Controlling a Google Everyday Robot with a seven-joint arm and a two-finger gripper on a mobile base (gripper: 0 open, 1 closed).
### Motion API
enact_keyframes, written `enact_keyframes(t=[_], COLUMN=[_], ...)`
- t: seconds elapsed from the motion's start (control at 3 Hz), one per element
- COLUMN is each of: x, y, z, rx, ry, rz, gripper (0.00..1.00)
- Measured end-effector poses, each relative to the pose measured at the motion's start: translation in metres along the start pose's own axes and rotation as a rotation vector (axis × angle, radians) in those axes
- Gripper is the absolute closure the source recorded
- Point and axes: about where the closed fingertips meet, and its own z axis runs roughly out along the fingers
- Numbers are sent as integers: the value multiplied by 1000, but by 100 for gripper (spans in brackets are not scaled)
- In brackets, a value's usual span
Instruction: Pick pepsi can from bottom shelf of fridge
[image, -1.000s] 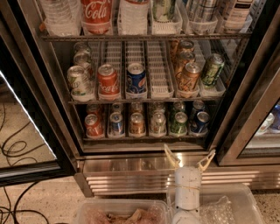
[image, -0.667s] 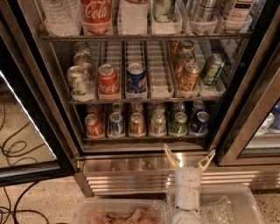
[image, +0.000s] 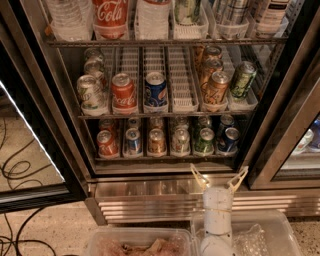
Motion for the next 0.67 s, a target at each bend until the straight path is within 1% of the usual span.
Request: enact_keyframes(t=[0.33,0.67], x=[5,9], y=[-8,-7], z=[14,21], rx=[29,44], ry=[-11,3], rz=[-16,39], gripper=[0,0])
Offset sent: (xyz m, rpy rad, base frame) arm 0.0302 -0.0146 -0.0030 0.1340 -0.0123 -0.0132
